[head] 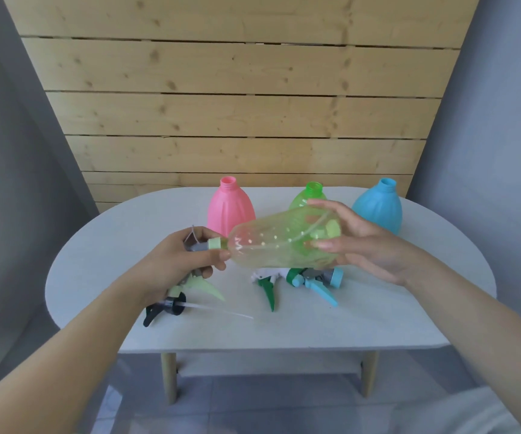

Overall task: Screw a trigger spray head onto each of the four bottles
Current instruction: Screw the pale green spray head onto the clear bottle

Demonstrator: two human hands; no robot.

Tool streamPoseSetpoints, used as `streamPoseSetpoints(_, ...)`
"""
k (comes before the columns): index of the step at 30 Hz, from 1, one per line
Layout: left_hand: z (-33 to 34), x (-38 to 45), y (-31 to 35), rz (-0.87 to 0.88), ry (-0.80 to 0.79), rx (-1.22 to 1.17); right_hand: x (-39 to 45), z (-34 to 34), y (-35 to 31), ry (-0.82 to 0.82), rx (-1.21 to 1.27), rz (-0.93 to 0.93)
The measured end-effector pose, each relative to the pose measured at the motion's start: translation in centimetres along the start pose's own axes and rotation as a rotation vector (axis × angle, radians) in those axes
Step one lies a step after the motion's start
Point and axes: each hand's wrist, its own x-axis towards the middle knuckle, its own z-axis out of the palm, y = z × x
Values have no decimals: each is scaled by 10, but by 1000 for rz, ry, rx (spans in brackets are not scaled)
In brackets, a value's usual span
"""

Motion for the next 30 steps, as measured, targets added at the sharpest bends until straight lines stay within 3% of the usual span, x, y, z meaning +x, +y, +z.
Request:
streamPoseSetpoints(5,5,-7,3,74,-25,48,2,2,-4,86,-254,196)
streamPoseSetpoints(7,6,-7,3,78,-18,60,3,4,-1,57,-238,253)
streamPoseSetpoints(11,3,-4,6,43,12,32,0,6,0,25,-58,87)
streamPoseSetpoints(13,1,-4,6,39,9,30,-2,7,0,25,-89,34)
streamPoseSetpoints(18,2,-8,4,31,-43,-7,-3,10,-6,146,-331,102)
streamPoseSetpoints(30,-1,-8,9,71,-37,60,3,16,-5,144,-272,201)
